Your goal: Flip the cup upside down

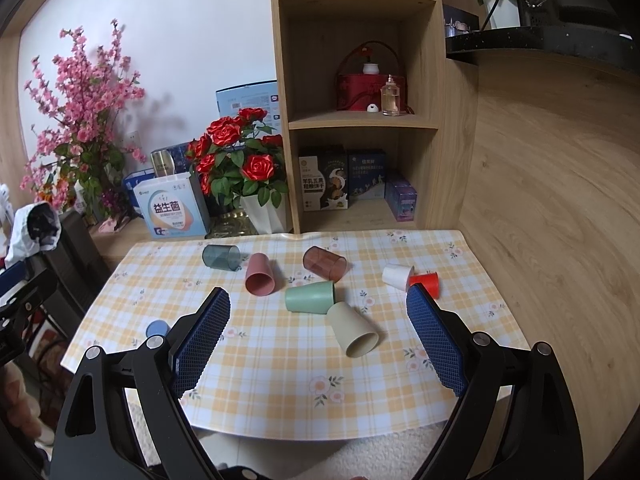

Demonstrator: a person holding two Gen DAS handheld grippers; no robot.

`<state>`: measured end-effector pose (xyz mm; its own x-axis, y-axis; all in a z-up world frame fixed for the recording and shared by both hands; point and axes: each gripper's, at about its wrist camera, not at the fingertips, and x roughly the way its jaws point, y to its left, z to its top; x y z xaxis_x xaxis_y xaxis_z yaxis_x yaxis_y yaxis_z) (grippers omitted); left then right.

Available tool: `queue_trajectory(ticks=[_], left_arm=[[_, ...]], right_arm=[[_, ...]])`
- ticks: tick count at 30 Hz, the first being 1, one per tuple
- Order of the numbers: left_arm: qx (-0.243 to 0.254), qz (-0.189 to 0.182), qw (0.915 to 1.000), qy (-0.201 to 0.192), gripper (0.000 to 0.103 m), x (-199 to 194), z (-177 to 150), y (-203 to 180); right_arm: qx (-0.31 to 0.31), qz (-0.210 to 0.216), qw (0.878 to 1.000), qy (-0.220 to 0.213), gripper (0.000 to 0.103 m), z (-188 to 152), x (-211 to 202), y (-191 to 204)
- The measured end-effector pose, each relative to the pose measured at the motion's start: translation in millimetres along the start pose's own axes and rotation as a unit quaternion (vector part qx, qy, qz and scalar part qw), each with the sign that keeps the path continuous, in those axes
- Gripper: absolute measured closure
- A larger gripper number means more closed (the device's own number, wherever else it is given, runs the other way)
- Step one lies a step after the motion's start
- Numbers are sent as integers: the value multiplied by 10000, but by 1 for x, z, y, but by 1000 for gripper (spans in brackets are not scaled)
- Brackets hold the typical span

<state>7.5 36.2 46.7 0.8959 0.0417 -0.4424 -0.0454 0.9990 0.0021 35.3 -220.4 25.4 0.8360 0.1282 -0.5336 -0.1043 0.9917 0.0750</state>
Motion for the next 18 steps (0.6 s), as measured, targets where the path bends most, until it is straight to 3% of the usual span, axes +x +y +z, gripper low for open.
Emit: queue_trajectory(ticks=[4, 18], left_arm=[[7, -147, 9999, -74, 6, -2, -2, 0], [-49, 54, 10000, -44, 6, -4, 1, 2]], right_arm=[[0, 2, 10000, 1, 16, 0, 0, 0], [-7, 16, 10000, 16, 16, -1, 2, -1]])
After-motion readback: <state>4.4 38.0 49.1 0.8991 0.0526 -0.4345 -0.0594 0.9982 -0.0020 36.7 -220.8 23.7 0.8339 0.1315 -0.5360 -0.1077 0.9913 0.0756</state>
